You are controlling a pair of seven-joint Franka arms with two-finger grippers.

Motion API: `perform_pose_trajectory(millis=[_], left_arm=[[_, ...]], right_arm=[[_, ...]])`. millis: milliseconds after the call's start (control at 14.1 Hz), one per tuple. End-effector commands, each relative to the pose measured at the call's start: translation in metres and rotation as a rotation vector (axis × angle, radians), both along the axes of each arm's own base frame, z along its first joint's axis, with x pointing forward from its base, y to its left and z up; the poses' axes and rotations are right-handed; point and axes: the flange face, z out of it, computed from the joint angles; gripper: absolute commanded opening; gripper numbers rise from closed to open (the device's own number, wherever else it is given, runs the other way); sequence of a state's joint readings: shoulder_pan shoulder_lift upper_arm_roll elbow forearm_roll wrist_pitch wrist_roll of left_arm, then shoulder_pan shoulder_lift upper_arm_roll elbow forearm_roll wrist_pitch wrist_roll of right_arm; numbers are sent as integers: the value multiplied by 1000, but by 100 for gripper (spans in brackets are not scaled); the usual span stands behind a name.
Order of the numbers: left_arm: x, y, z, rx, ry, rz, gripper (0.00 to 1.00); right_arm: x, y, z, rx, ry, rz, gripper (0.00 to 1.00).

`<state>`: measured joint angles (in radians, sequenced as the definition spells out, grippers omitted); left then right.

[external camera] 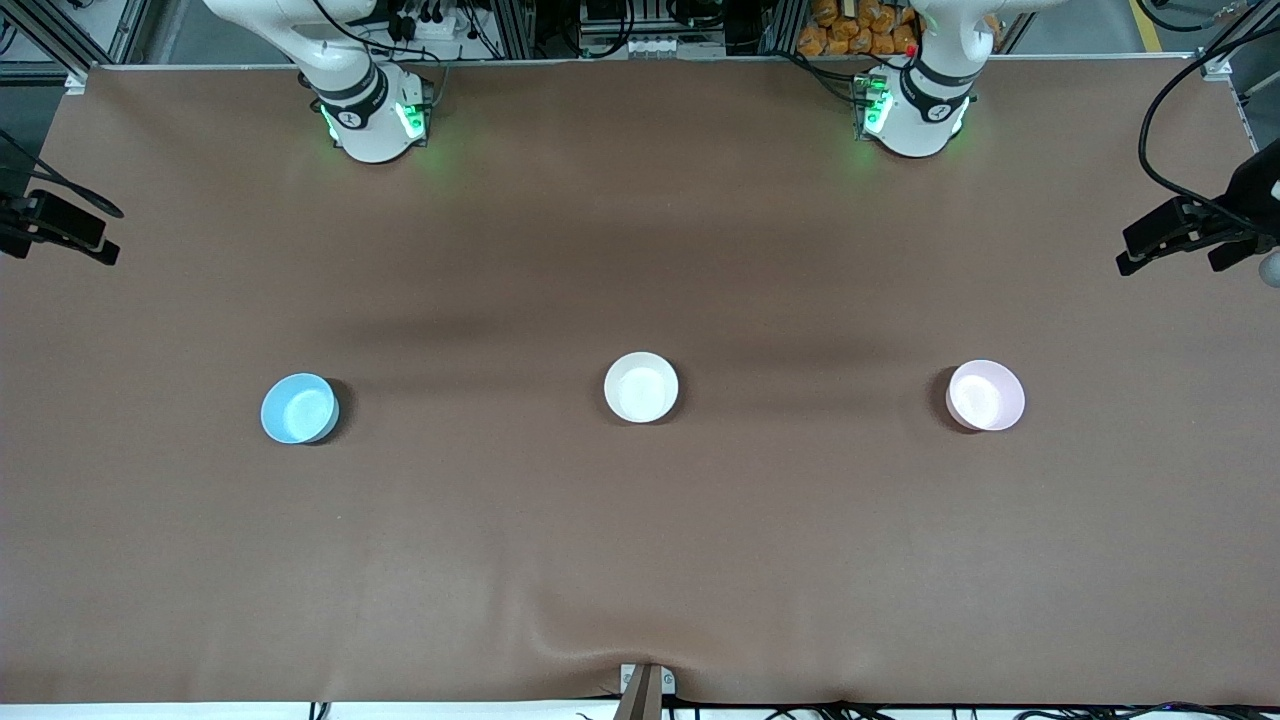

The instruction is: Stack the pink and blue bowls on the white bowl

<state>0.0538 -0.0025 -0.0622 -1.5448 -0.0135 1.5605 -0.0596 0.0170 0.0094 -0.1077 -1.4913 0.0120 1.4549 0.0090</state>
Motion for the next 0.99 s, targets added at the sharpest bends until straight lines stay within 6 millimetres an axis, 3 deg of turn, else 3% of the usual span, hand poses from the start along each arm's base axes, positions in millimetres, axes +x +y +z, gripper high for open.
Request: perform_pose_trajectory(millis=[0, 212, 424, 566, 919], left_arm=[[-1, 2, 5, -15, -4, -14, 100], [-1, 2, 3, -17, -1, -14, 100], [5, 4, -12, -18, 30, -13, 100], [10, 14, -38, -20, 89, -13, 100], [27, 16, -95, -1, 125, -22, 100]], right_arm=[[1, -2, 3, -10, 1, -4, 100], [1, -2, 3, -10, 1, -2, 100], [1, -2, 3, -10, 1, -2, 100], [1, -2, 3, -10, 1, -2, 100], [1, -2, 3, -10, 3, -2, 100]])
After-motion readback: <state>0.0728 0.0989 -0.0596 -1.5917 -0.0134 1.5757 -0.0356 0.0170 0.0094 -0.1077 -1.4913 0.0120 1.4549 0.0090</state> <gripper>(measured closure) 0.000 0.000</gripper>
